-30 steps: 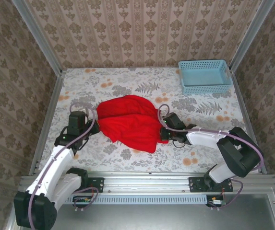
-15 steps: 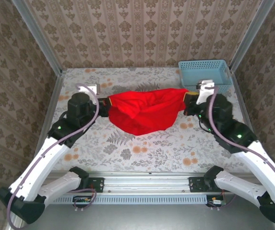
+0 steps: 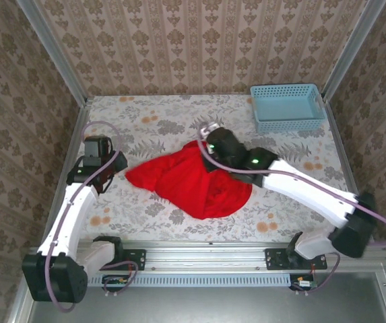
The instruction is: Fold the inside-out t-shirt
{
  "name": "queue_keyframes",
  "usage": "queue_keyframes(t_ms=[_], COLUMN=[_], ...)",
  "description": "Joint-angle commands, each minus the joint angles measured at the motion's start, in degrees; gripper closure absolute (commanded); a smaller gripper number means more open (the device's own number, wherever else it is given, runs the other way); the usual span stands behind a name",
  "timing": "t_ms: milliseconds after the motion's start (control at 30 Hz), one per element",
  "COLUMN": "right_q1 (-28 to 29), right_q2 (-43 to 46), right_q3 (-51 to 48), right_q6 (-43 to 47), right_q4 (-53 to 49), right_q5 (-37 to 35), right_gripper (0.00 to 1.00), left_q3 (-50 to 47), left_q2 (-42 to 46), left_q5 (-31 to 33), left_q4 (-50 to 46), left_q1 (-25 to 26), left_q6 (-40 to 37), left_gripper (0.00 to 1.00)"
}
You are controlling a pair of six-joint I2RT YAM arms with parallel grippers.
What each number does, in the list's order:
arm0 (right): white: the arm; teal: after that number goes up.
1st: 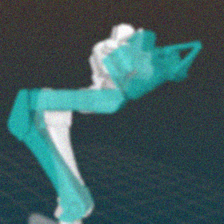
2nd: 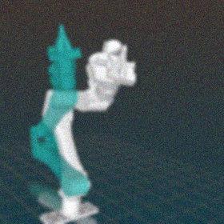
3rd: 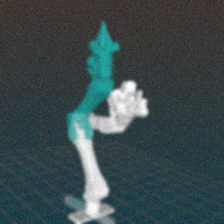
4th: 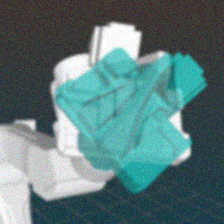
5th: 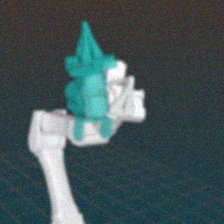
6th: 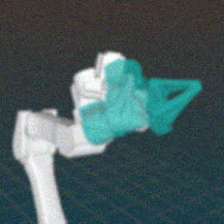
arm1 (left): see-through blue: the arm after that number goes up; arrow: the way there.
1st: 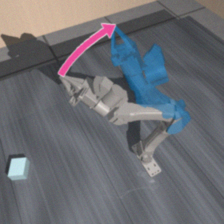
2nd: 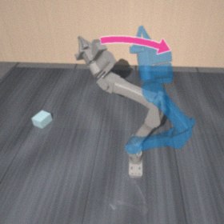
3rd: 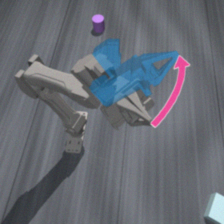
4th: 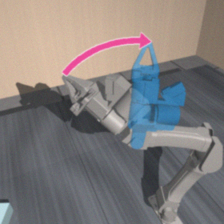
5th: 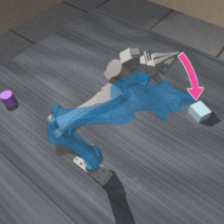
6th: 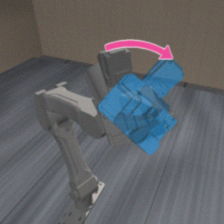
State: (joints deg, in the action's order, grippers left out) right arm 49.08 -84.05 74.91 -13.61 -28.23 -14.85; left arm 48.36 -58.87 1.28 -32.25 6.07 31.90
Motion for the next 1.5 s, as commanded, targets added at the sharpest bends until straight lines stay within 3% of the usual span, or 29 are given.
queue_keyframes(t_ms=[0, 100, 200, 400, 500, 667, 800, 967, 1033, 1100, 1167, 1233, 1333, 1467], right_q1=[0.7, 0.6, -0.6, -7.3, -9.7, -10.8, -10.8, -10.1, -9.9, -9.9, -10.0, -9.9, -10.4, -11.2], right_q2=[-6.1, -7.3, -2.5, 7.7, 9.6, 13.7, 14.4, 11.3, 8.8, 7.0, 6.5, 8.7, 12.9, 16.5], right_q3=[4.3, 5.6, 1.0, -14.7, -21.3, -30.3, -35.7, -38.3, -38.0, -37.5, -36.8, -36.7, -36.4, -35.7], right_q6=[-3.2, -3.2, -3.4, -9.0, -12.3, -17.7, -21.5, -24.3, -24.6, -24.3, -23.3, -21.5, -18.5, -14.4], right_q4=[3.4, 2.3, 3.2, 4.9, 5.4, 10.4, 16.0, 21.4, 21.9, 21.6, 20.6, 18.8, 14.7, 10.6], right_q5=[9.3, 9.2, 5.8, 5.9, 5.4, 5.4, 8.6, 11.8, 12.1, 11.6, 9.9, 5.7, -0.9, -4.7], right_gripper=[0.67, 0.52, 0.44, 0.44, 0.45, 0.44, 0.37, 0.36, 0.37, 0.41, 0.54, 0.76, 0.94, 1.0], left_q3=[-0.6, -2.7, -4.0, -1.3, 2.0, 11.3, 19.0, 26.9, 29.2, 30.2, 29.8, 27.2, 20.9, 8.7], left_q2=[1.1, 4.0, 5.7, -2.1, -10.2, -24.0, -33.2, -44.2, -47.7, -49.4, -49.0, -45.7, -37.7, -22.1], left_q5=[-3.3, -5.2, -4.4, 0.4, 1.9, 2.1, 2.7, 3.5, 2.1, 0.2, -0.7, -0.3, 0.7, 2.3], left_q4=[-1.0, 0.9, 2.2, 4.5, 7.2, 8.8, 8.6, 5.9, 5.2, 5.1, 4.9, 5.9, 8.0, 13.4], left_q1=[-0.8, 1.0, 7.8, 27.5, 34.5, 38.4, 39.1, 38.9, 38.6, 38.2, 38.0, 37.6, 36.0, 33.1], left_q6=[0.6, 0.0, -1.0, -4.0, -5.3, -6.7, -7.2, -5.7, -5.4, -5.5, -5.6, -6.0, -5.8, -3.8], left_gripper=[0.56, 0.47, 0.39, 0.32, 0.28, 0.23, 0.21, 0.36, 0.48, 0.67, 0.79, 0.92, 1.0, 1.0])
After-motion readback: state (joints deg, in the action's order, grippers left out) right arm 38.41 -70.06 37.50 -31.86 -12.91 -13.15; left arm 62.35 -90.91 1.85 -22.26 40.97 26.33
